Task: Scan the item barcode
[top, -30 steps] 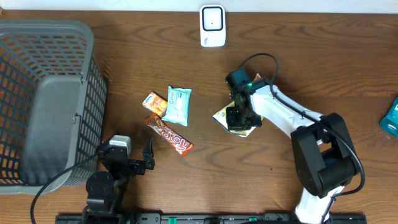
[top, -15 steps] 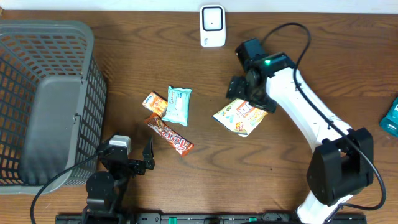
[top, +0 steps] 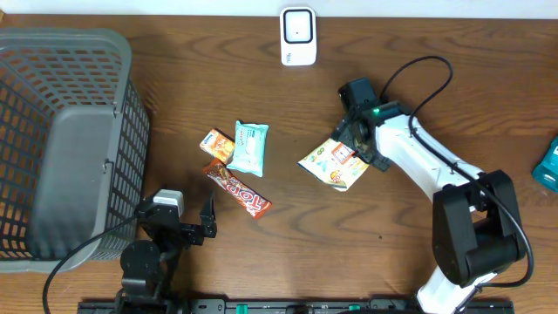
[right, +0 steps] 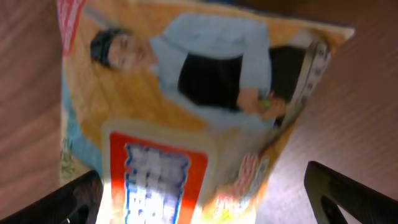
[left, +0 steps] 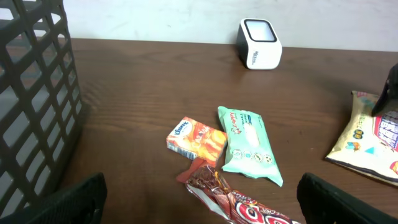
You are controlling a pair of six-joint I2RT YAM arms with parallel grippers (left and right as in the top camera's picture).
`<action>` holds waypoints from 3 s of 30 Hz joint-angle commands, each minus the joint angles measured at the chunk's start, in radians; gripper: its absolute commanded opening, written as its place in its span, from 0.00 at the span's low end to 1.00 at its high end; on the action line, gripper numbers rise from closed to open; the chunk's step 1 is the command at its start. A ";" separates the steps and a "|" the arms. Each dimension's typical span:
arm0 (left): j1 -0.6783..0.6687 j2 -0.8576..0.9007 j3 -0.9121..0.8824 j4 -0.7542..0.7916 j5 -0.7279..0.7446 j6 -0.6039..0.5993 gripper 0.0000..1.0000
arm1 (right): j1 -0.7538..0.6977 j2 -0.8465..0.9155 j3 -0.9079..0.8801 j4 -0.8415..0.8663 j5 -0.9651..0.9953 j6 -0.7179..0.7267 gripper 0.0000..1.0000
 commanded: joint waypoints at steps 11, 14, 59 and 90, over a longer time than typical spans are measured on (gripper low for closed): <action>-0.005 -0.005 -0.022 -0.007 0.013 -0.002 0.98 | -0.030 0.009 -0.357 0.405 0.080 0.003 0.79; -0.005 -0.005 -0.022 -0.007 0.013 -0.002 0.98 | -0.033 0.003 -0.348 0.407 0.033 -0.007 0.28; -0.005 -0.005 -0.022 -0.008 0.013 -0.002 0.98 | -0.323 -0.092 -0.042 -0.962 -1.420 -0.237 0.02; -0.005 -0.005 -0.022 -0.007 0.013 -0.002 0.98 | -0.306 -0.092 -0.041 -0.414 -1.262 0.019 0.02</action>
